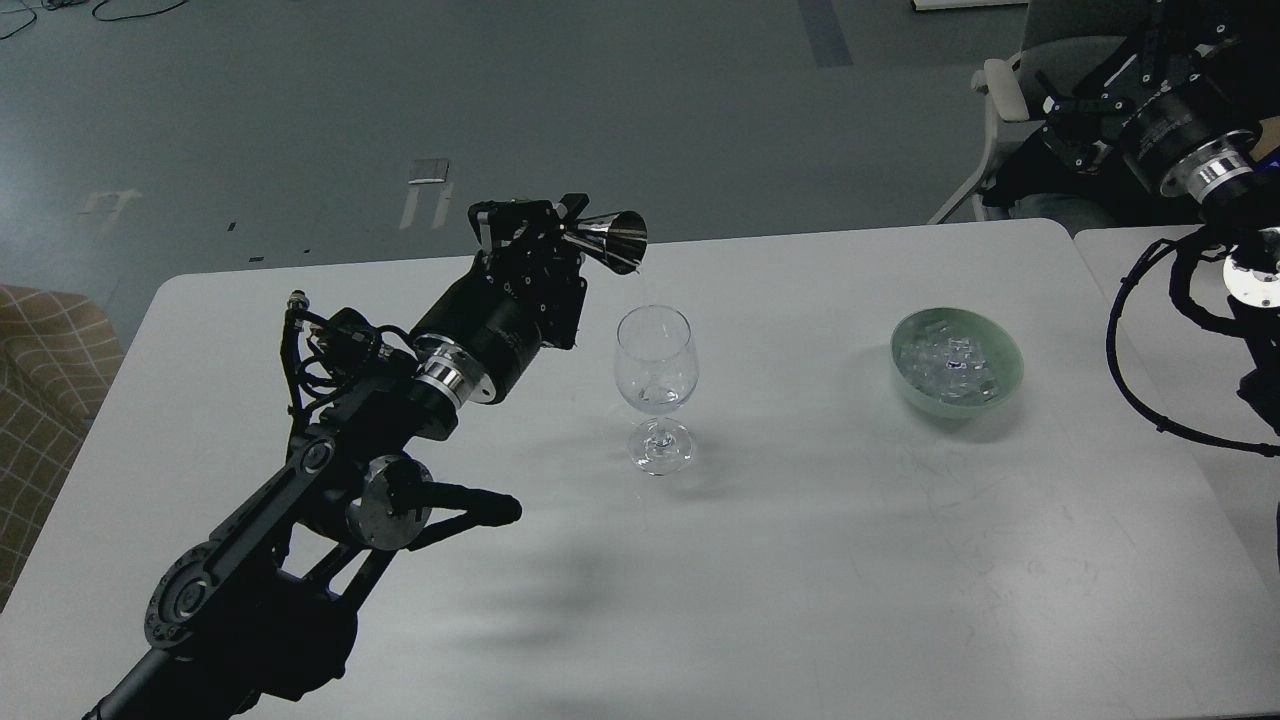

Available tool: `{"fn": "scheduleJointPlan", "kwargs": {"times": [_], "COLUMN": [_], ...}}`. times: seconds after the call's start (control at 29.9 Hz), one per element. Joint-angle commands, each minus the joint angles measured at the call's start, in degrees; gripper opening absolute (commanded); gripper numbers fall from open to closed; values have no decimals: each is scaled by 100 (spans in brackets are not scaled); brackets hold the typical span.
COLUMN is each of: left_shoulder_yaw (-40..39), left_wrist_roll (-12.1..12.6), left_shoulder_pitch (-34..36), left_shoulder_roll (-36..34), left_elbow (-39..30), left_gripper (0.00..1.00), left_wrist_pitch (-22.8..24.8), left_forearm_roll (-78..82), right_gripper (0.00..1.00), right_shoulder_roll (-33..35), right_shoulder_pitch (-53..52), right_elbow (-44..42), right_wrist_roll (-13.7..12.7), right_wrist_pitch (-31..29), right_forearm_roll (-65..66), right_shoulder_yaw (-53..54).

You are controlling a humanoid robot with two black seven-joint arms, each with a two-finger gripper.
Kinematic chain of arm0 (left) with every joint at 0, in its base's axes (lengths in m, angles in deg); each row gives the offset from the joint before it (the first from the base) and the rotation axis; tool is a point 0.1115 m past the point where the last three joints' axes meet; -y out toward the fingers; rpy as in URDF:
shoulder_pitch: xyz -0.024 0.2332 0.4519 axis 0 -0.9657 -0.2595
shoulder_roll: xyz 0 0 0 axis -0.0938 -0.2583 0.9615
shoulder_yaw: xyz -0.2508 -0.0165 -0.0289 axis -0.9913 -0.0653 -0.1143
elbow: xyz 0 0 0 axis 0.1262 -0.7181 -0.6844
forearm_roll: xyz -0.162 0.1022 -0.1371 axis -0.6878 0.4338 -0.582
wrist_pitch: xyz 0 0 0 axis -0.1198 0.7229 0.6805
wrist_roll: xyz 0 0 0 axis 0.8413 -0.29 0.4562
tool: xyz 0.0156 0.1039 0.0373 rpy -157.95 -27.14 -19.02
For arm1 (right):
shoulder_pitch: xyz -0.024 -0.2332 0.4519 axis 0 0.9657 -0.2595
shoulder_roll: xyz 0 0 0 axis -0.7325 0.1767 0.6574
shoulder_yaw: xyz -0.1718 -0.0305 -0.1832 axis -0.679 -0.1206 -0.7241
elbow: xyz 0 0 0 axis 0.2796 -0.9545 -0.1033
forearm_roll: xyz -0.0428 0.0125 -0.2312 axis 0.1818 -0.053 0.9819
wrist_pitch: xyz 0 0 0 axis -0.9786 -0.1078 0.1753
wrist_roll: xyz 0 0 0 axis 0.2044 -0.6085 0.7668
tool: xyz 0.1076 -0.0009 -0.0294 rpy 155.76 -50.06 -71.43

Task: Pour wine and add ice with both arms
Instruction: 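Tilt the jigger over the wine glass with the left gripper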

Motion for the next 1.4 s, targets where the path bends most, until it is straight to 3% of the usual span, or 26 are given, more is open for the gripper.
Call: {"fn": "scheduleJointPlan", "kwargs": {"times": [0.0, 0.37, 0.67, 1.1, 1.37], "left_shoulder_yaw": [13, 57, 312, 479, 487], "left_wrist_roll": [-185, -520, -976, -1442, -1855], "left_shoulder_pitch": [0, -27, -44, -79, -123], "left_shoulder_roll": [-24, -6, -24, -24, 3], "left_elbow": [9, 27, 35, 194, 317], "left_gripper": [0, 0, 0, 0, 0], "left_wrist_pitch": [-1, -10, -27, -89, -361], "left_forearm_roll": [161, 567, 1242, 1955, 2377], "right_gripper": [100, 100, 100, 100, 100], "right_shoulder_roll": [0, 0, 0, 0, 0], "right_shoulder_pitch": [0, 0, 0, 0, 0], "right_elbow": [0, 0, 9, 9, 0], "right_wrist_roll": [0, 0, 0, 0, 0], "right_wrist_pitch": [0, 0, 0, 0, 0], "right_forearm_roll": [0, 0, 0, 0, 0], "right_shoulder_yaw": [1, 1, 1, 1, 1]}}
